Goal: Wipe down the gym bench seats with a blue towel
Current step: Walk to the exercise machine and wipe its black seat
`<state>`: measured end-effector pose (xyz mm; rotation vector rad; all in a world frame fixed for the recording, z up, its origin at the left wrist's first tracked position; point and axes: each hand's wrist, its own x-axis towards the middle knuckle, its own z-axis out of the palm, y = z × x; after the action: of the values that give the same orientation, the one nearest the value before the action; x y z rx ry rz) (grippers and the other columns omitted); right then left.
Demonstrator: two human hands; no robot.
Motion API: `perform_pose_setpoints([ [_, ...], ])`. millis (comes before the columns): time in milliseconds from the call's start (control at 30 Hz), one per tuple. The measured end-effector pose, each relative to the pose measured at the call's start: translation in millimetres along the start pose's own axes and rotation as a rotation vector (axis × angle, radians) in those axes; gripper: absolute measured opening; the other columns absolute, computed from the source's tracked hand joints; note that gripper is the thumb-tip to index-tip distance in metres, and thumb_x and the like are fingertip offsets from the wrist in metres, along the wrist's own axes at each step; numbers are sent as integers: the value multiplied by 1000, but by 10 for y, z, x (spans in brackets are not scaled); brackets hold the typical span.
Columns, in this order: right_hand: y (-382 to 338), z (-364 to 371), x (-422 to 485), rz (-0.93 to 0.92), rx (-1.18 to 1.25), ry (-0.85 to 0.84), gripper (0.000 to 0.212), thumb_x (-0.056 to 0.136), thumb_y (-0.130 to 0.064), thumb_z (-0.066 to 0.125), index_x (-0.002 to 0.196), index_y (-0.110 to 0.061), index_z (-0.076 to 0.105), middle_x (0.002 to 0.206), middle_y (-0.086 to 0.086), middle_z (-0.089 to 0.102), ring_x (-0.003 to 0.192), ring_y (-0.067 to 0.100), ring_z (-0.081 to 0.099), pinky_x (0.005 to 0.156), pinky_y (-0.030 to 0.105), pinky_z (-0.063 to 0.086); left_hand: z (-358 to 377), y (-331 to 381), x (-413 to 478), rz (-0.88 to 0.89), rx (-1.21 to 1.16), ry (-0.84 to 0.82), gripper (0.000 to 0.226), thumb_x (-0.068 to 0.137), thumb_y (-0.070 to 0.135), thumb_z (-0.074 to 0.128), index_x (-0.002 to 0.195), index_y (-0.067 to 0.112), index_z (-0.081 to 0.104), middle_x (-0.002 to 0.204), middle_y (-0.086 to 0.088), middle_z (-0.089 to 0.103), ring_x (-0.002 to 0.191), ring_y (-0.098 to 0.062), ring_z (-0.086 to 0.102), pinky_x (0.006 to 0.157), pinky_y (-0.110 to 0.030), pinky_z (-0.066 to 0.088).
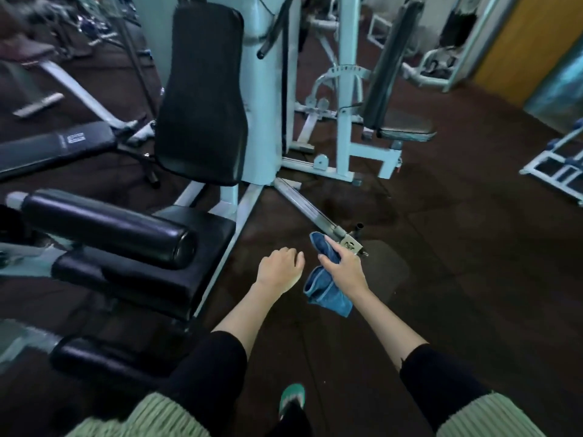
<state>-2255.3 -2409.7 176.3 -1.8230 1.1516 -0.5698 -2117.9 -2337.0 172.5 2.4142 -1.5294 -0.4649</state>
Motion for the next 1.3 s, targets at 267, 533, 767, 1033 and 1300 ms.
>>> perform_pose_setpoints([
  [267, -144, 237, 1429, -116, -22, -160, 51, 86, -23, 66, 135, -19, 51, 129, -5, 59, 116, 9, 55, 92, 18, 41, -191, -274, 1122, -167, -50, 68, 38, 99, 34, 30, 101, 11, 60, 108, -9, 63, 103, -28, 58, 86, -42, 46],
  [533, -432, 472, 2563, -208, 3, -339, 52, 85, -18, 66, 135, -19, 51, 128, -6, 59, 113, 6, 56, 94, 21, 44, -495, -481, 1966, -339, -101, 139, 38, 99, 34, 30, 100, 12, 61, 109, -10, 63, 100, -29, 59, 81, -40, 46],
  [767, -626, 783, 3374, -305, -5, -547, 51, 87, -14, 64, 135, -17, 49, 125, -5, 59, 109, 6, 56, 89, 17, 46, -523, -767, 2410, -552, -121, 212, 35, 98, 31, 32, 101, 11, 61, 109, -10, 62, 99, -30, 57, 79, -41, 45],
  [1033, -909, 1199, 4032, -490, -78, -881, 51, 89, -12, 59, 138, -16, 46, 127, -5, 56, 115, 9, 53, 99, 23, 42, -569, -850, 2663, -882, -163, 379, 35, 99, 30, 32, 99, 9, 60, 107, -11, 62, 99, -30, 58, 80, -41, 44],
  [1300, -1157, 1804, 4151, -628, -132, -1087, 50, 87, -15, 63, 136, -19, 50, 127, -1, 61, 113, 14, 57, 97, 30, 46, -546, -1082, 2614, -1141, -166, 472, 36, 99, 31, 32, 99, 8, 60, 108, -13, 64, 100, -32, 59, 82, -42, 45],
])
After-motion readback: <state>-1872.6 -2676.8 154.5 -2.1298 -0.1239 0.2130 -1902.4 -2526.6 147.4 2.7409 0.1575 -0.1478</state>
